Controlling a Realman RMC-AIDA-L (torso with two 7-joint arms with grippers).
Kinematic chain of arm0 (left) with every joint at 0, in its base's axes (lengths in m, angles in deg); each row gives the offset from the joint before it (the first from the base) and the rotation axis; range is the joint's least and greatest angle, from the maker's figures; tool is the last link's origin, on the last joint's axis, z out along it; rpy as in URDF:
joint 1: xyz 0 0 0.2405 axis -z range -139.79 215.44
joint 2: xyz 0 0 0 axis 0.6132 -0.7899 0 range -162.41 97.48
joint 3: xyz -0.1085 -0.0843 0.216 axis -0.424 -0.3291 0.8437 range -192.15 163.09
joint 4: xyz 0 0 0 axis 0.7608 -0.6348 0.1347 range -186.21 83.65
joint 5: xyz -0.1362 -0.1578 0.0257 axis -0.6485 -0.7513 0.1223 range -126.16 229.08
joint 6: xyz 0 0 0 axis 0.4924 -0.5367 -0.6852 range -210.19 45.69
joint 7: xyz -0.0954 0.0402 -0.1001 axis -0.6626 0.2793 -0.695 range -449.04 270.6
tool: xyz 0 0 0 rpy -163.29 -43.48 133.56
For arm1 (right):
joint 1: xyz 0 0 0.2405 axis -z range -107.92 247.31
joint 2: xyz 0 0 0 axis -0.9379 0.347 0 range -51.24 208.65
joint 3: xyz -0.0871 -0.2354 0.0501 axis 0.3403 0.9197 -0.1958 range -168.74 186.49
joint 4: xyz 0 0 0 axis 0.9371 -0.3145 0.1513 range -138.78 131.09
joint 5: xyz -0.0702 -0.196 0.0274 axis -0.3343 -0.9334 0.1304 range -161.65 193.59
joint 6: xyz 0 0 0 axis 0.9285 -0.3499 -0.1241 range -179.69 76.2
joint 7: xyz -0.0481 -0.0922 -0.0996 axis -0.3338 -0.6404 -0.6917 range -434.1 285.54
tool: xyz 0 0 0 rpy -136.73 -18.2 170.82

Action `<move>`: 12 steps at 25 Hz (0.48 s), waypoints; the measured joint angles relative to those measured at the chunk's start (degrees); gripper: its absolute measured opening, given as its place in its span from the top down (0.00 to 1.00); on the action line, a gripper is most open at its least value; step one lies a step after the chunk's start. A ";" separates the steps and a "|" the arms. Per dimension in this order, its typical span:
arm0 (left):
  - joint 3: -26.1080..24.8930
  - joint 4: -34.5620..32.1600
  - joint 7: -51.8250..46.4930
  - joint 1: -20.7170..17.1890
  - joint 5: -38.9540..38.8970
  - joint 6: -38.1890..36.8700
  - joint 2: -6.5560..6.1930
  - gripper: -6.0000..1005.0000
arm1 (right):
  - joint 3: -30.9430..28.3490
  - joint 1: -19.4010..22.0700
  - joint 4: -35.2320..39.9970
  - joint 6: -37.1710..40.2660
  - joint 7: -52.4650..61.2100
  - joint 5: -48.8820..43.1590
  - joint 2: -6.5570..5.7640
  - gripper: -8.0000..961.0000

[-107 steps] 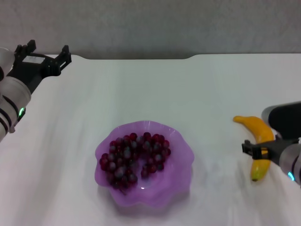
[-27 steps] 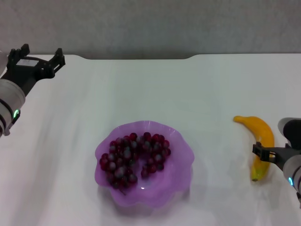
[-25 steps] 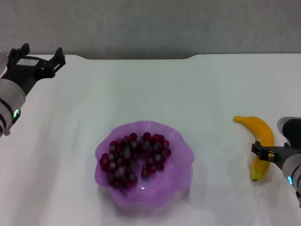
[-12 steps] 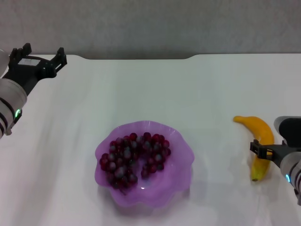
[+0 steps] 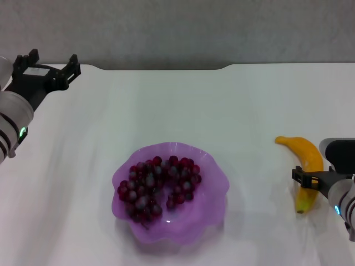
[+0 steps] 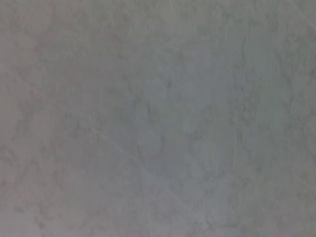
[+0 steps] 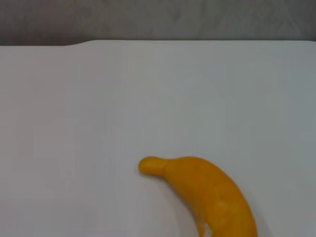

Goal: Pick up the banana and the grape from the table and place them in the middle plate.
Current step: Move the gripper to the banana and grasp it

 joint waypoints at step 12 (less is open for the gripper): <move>0.18 -0.06 0.00 0.27 0.01 0.00 0.00 0.12 | 1.43 -1.63 -3.57 -1.30 3.86 -1.04 0.09 0.14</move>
